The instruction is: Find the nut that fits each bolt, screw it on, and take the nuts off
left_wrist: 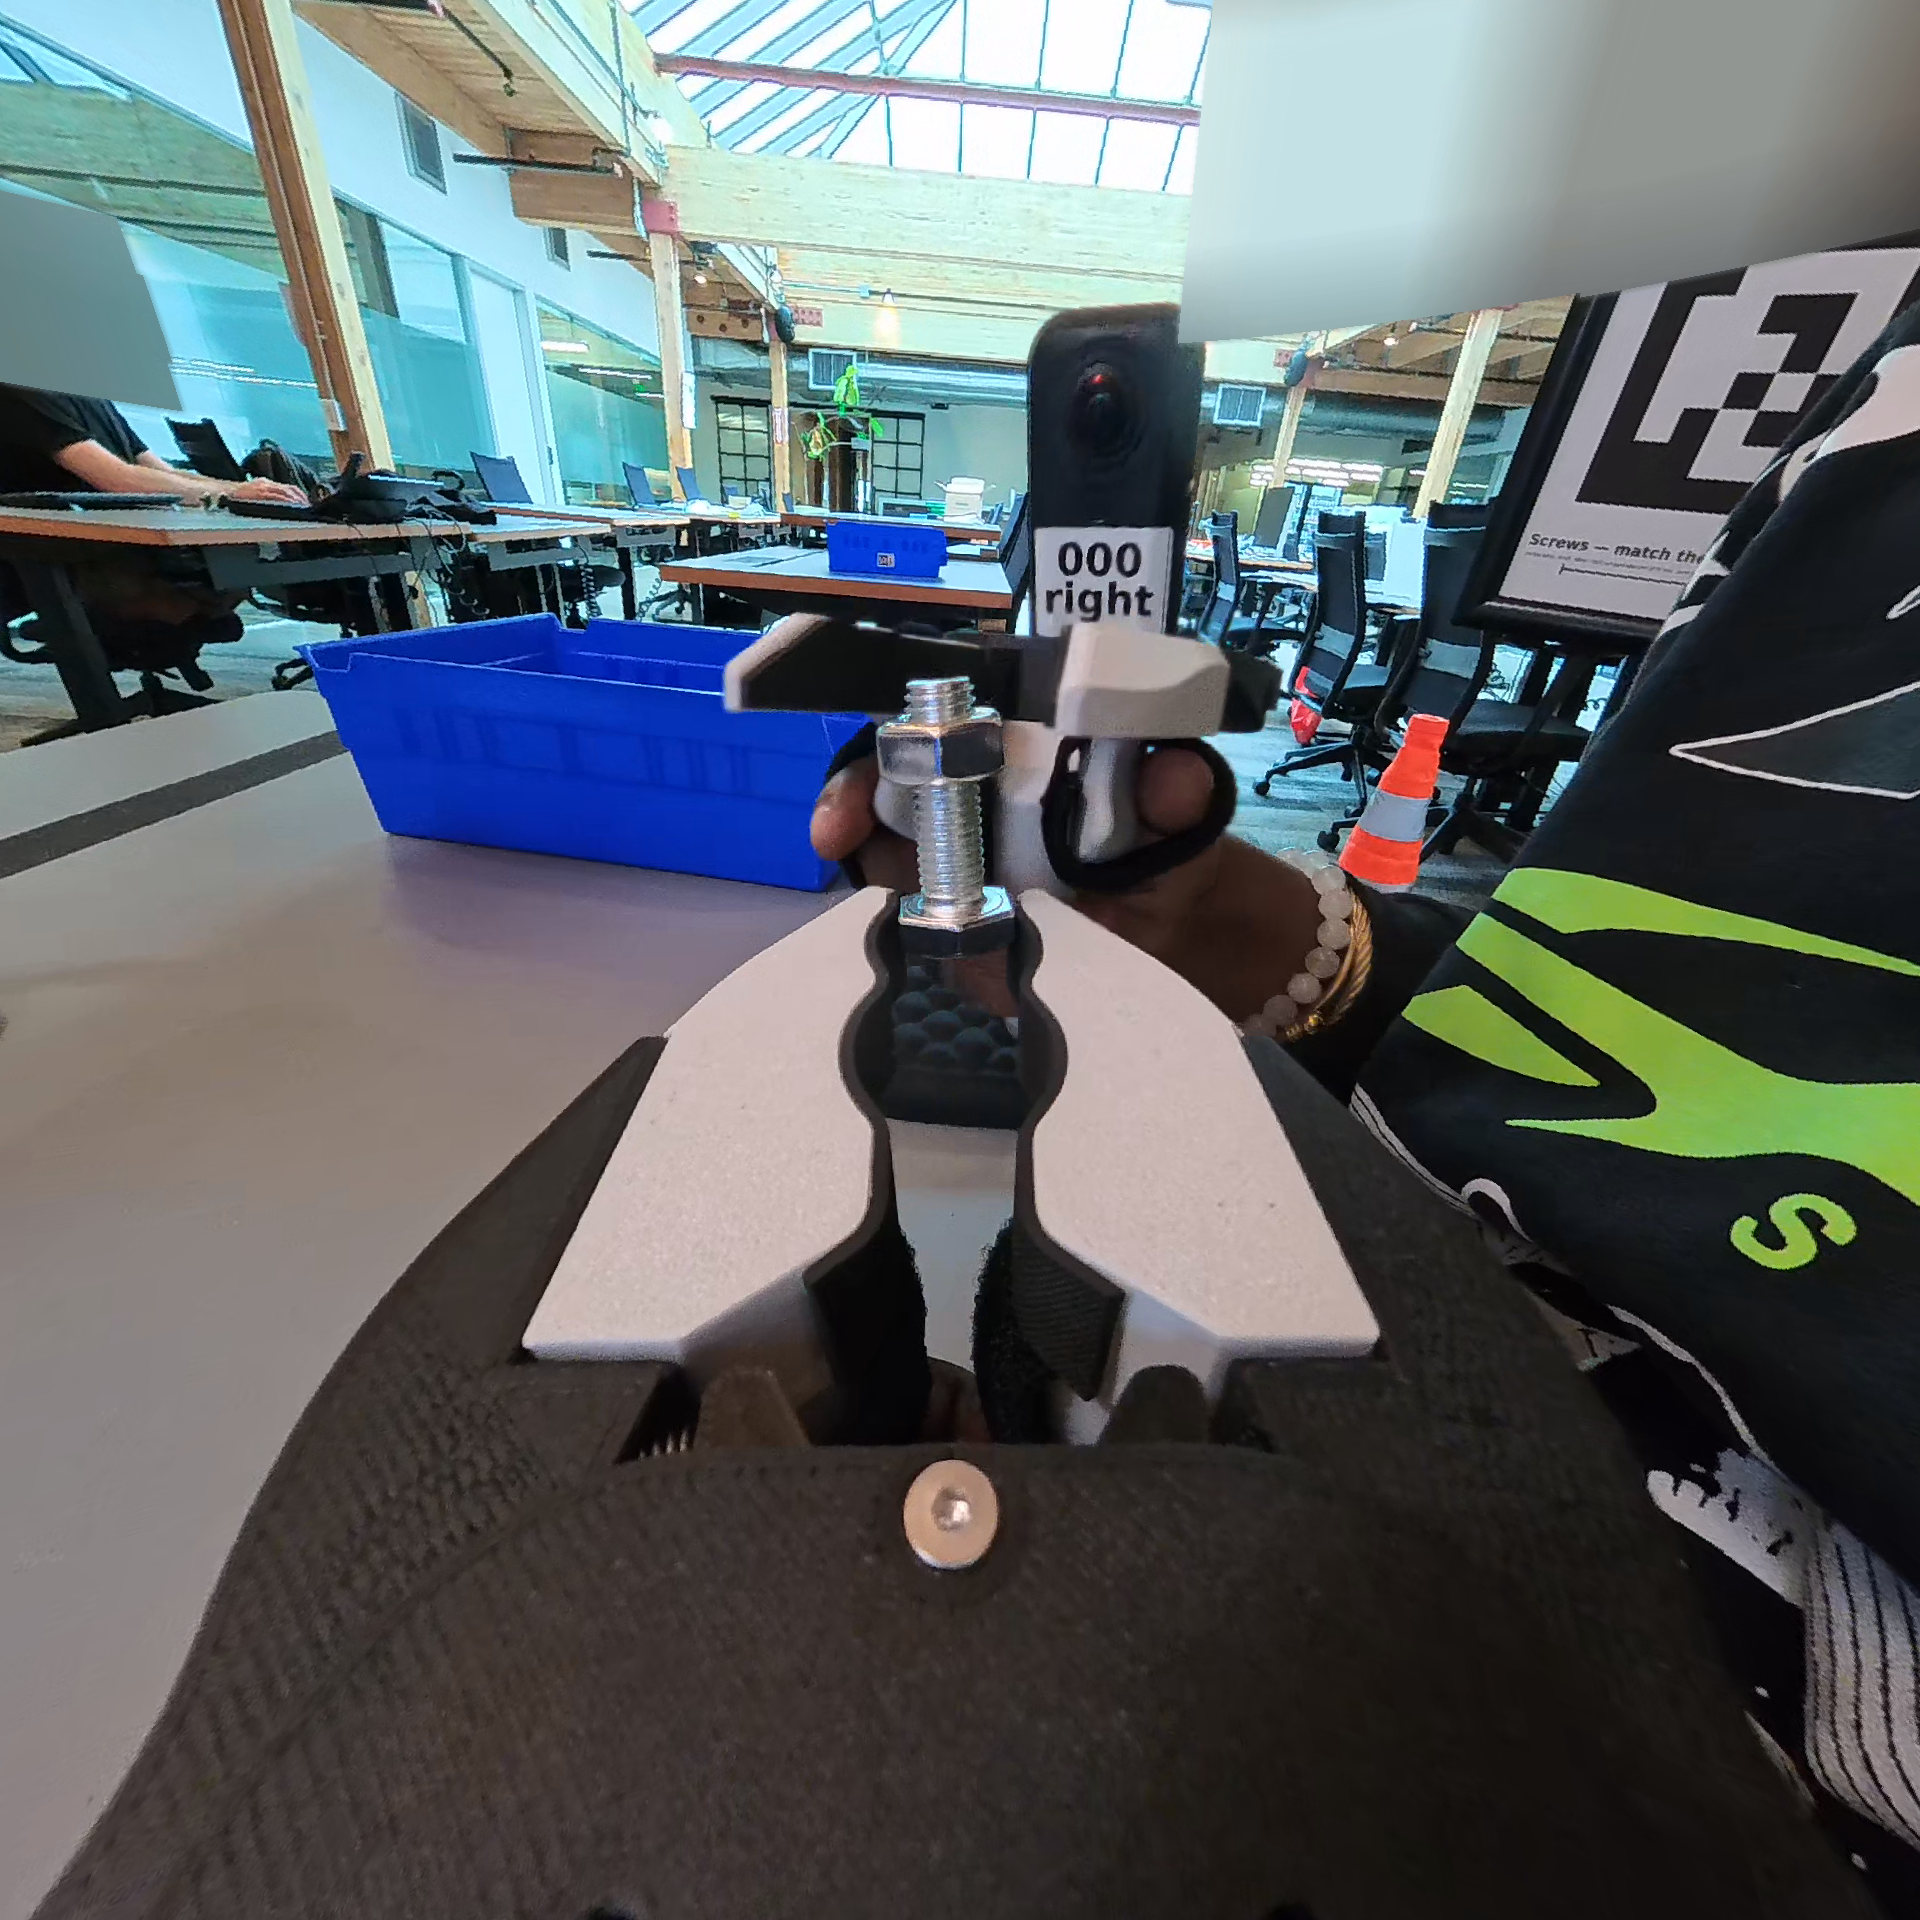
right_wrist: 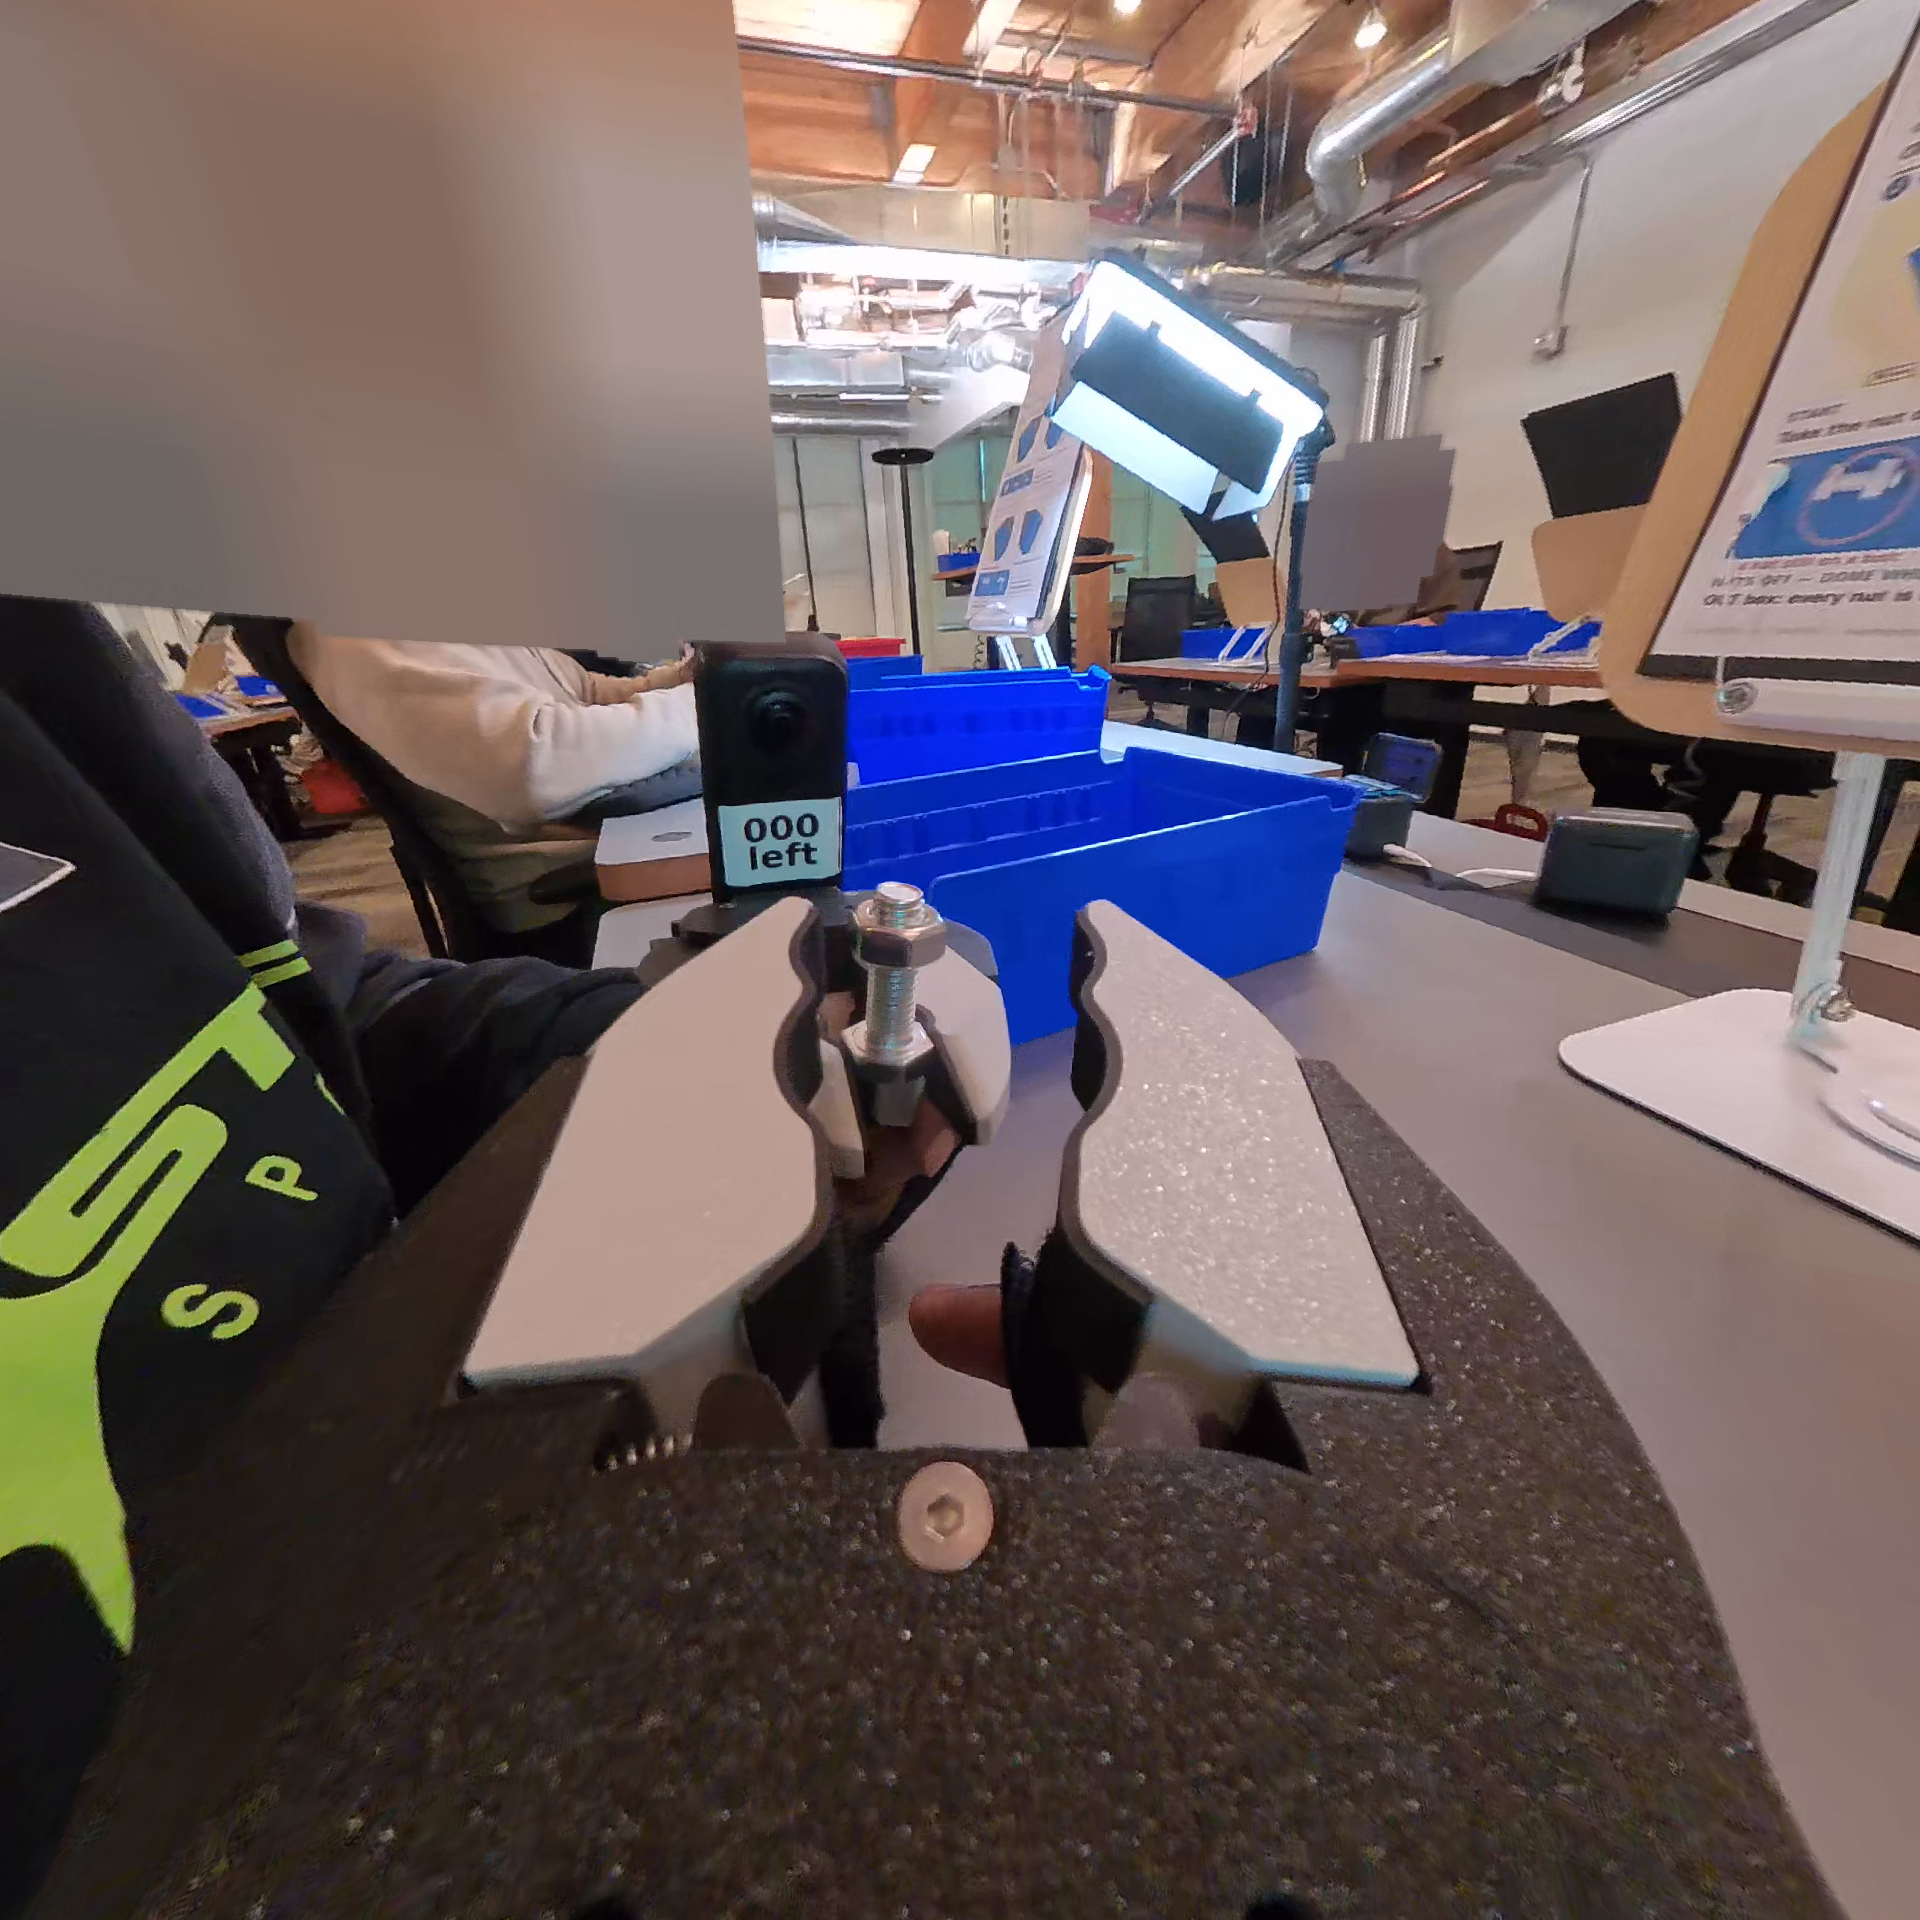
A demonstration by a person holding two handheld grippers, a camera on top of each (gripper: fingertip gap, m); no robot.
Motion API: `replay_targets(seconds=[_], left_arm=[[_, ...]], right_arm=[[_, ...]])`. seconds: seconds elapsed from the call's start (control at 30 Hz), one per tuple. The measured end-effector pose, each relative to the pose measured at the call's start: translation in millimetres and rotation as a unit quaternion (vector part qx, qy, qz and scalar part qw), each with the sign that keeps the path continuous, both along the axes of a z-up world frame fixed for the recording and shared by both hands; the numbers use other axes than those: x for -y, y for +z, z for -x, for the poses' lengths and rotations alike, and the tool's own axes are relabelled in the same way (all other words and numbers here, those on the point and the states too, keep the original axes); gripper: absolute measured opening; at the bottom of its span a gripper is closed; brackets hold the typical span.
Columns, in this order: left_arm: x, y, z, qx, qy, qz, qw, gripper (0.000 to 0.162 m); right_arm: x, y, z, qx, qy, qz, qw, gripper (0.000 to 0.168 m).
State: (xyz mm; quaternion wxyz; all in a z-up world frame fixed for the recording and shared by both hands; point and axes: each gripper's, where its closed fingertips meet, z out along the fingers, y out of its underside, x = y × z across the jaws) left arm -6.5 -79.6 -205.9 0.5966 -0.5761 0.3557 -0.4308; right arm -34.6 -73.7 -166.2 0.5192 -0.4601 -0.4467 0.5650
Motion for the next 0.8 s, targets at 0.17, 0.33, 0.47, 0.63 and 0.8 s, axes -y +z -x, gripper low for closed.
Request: replay_targets(seconds=[0.17,0.33,0.47,0.63,0.8], left_arm=[[0,-1,0,-0.004,0.001,-0.002,1.000,0.019],[1,0,0,-0.001,0.000,-0.003,1.000,0.018],[-1,3,2,0.007,0.004,-0.001,1.000,0.019],[0,2,1,0.004,0.003,-0.002,1.000,0.019],[-1,1,1,0.003,0.003,-0.001,1.000,0.019]], right_arm=[[1,0,15,0.004,-0.001,0.008,1.000,0.048],[-1,-4,14,0.015,-0.010,0.000,1.000,0.046],[-4,-3,-2,0.010,-0.010,0.002,1.000,0.039],[-23,-2,-22,0.000,-0.054,0.006,0.999,0.019],[-12,2,-14,-0.008,-0.028,0.001,1.000,0.030]])
